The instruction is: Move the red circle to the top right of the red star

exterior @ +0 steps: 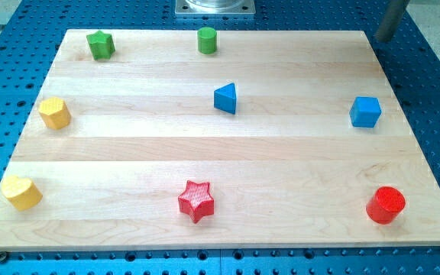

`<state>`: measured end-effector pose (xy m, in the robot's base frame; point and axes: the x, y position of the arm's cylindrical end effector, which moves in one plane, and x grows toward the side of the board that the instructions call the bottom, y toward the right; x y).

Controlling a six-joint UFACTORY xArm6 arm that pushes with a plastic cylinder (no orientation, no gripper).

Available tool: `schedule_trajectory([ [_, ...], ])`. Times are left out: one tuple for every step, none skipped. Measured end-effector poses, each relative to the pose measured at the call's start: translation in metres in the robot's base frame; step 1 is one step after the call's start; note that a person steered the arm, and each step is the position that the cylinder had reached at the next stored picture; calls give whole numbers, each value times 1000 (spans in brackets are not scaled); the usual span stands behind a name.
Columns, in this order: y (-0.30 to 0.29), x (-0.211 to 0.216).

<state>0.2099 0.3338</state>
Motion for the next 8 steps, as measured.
schedule_trajectory([
  [0, 1],
  [0, 1],
  [-2, 2],
  [-52, 54],
  [-50, 127],
  [12, 124],
  [10, 128],
  [6, 198],
])
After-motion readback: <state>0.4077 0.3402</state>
